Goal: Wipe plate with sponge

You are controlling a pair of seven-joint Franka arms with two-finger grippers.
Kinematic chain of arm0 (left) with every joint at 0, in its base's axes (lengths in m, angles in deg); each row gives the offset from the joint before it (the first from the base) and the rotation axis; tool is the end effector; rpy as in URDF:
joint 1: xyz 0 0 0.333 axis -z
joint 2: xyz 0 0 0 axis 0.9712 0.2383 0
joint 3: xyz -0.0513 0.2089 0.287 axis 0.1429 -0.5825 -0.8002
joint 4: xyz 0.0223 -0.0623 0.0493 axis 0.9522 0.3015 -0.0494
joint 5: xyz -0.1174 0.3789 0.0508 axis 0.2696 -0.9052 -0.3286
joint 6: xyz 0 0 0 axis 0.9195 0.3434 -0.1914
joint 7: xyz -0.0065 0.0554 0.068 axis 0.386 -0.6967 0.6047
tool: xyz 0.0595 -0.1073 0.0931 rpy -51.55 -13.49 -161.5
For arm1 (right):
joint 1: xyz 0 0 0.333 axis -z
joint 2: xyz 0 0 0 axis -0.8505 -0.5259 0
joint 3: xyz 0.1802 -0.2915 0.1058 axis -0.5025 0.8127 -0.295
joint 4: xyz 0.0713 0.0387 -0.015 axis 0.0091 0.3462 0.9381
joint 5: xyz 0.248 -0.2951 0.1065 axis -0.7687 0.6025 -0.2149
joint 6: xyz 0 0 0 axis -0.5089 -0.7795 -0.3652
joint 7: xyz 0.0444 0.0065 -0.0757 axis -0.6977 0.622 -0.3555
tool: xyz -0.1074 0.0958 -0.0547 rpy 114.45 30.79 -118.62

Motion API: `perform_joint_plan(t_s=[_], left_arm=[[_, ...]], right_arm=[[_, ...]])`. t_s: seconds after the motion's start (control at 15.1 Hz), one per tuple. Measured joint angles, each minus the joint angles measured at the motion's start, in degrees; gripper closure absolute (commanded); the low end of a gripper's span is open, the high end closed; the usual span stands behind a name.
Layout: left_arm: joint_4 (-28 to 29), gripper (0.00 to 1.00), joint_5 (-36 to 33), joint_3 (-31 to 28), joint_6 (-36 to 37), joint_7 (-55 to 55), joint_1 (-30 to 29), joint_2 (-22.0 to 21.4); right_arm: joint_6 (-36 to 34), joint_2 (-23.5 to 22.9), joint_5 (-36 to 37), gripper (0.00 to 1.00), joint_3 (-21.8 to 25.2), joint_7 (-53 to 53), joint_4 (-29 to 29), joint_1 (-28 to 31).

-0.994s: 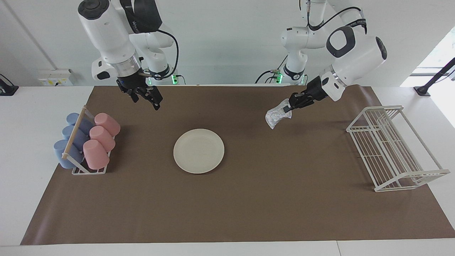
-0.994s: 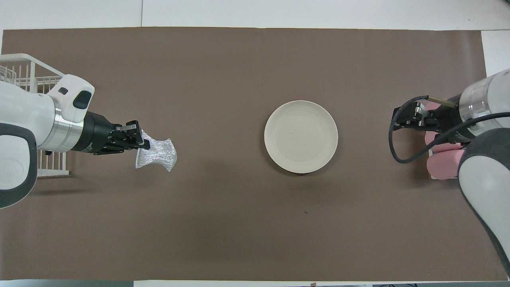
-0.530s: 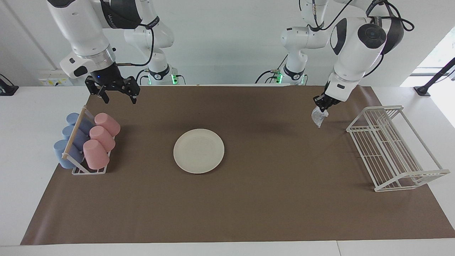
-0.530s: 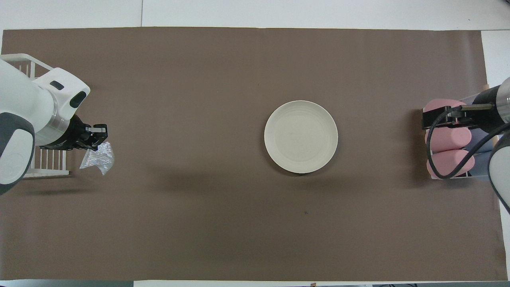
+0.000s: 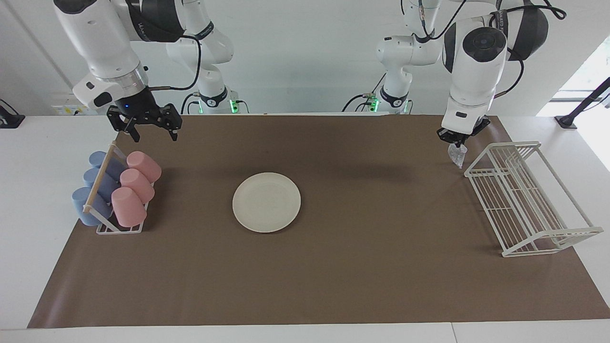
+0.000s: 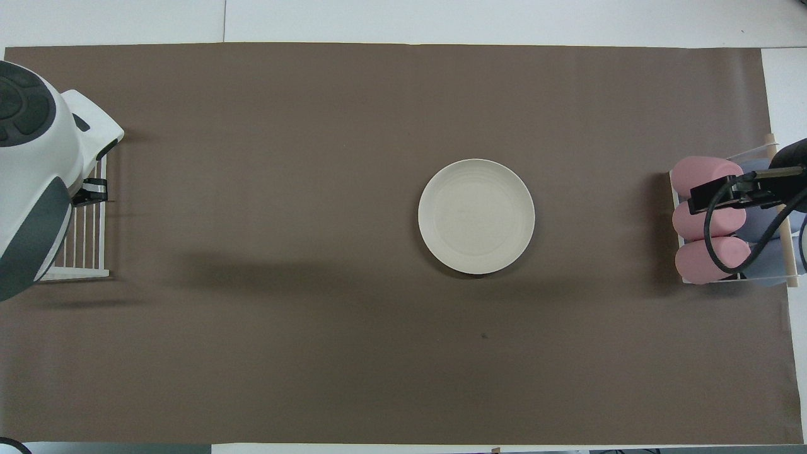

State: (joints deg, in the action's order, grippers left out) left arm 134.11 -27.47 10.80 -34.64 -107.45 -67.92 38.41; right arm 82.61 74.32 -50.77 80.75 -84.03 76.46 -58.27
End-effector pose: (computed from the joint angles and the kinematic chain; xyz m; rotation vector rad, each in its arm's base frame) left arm 0.5642 -0.0523 0.5530 -2.4980 -0.0364 -0.0470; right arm 0.5488 -0.0194 0.5826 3.1237 0.0712 -0.0926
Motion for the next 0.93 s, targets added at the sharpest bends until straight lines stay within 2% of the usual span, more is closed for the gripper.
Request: perform_joint_plan(t_s=[0.2, 0.4, 0.73, 0.93], left_arm=[[0.1, 1.0, -9.1, -0.2, -3.7, 0.0, -0.5, 2.3], [2.1, 1.0, -15.9, -0.6, -10.4, 0.3, -3.5, 4.2], [6.6, 1.0, -18.8, -0.9, -18.3, -0.5, -7.7, 5.1], [8.3, 1.0, -20.5, -1.0, -20.6, -5.2, -9.3, 5.1]], right_arm=[[0.0, 0.0, 0.0, 0.0, 0.2, 0.0, 0.0, -0.1], [0.0, 0.1, 0.0, 0.0, 0.6, -0.1, -0.1, -0.2], [0.0, 0.4, 0.0, 0.0, 1.1, -0.4, -0.2, -0.3], [0.0, 0.4, 0.0, 0.0, 0.9, -0.4, -0.3, -0.5]])
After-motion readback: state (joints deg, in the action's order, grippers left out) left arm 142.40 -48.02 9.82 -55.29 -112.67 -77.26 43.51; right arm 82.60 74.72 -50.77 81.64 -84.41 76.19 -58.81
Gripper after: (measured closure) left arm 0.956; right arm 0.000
